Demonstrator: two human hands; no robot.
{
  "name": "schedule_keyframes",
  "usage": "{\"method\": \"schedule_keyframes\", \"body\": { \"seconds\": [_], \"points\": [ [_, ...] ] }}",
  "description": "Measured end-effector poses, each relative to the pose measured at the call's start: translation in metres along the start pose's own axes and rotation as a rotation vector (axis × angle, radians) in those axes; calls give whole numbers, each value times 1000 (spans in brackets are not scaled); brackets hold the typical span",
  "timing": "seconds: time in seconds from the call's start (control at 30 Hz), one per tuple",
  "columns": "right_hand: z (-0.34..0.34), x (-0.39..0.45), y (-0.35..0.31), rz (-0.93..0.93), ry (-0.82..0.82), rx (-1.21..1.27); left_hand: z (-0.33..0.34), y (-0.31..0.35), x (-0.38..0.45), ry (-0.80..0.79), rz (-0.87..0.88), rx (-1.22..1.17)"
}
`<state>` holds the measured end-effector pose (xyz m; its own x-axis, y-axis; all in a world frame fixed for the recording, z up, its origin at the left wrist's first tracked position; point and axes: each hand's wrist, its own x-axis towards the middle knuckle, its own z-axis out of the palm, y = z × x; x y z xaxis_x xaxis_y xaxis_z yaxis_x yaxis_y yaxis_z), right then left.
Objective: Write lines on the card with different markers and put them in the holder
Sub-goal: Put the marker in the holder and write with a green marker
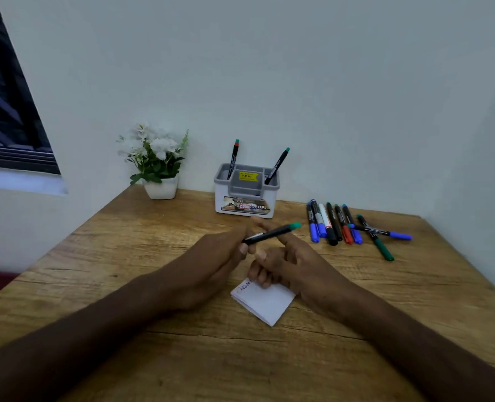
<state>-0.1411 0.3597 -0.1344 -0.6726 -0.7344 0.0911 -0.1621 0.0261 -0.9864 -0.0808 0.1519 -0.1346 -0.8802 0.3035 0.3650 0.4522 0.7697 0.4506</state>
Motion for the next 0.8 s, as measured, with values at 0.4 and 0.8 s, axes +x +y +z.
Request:
{"method": "schedule_keyframes", "body": {
  "seconds": [0.4,0.8],
  "points": [
    [2,-11,-7,-106,-38,-273,8,6,-2,20,69,284],
    [-6,-3,0,0,158,470,-17,-23,-2,-263,46,322]
  ]
}}
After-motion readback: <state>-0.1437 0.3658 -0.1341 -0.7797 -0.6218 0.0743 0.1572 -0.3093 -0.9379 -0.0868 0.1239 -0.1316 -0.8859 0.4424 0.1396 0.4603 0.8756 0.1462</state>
